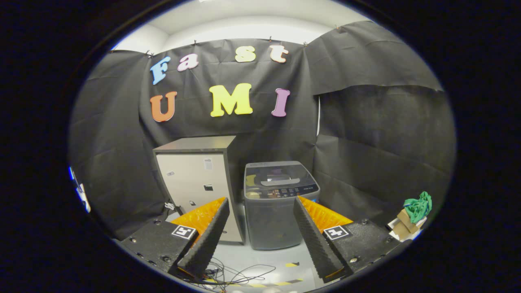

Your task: Put the clothes into the washing machine and then close the washing machine lid.

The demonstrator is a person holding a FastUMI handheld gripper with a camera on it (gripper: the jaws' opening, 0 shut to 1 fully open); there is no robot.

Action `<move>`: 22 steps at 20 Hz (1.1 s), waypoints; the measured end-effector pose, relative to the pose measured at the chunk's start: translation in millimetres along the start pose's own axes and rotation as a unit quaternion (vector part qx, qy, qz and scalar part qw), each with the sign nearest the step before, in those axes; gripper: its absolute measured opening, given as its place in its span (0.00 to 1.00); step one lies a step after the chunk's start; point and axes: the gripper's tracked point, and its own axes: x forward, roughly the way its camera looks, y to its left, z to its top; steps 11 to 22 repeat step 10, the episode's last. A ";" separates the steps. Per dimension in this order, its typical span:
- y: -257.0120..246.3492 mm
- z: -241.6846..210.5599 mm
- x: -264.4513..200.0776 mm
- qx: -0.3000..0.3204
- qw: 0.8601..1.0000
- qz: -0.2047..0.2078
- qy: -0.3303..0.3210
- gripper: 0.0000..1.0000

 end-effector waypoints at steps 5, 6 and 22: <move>-3.9 -6.2 -8.1 0.002 1.000 -0.004 0.004 0.99; -3.7 -5.7 -10.0 0.001 1.000 -0.005 0.002 0.99; -1.9 -0.5 -13.6 -0.002 1.000 -0.006 -0.003 0.99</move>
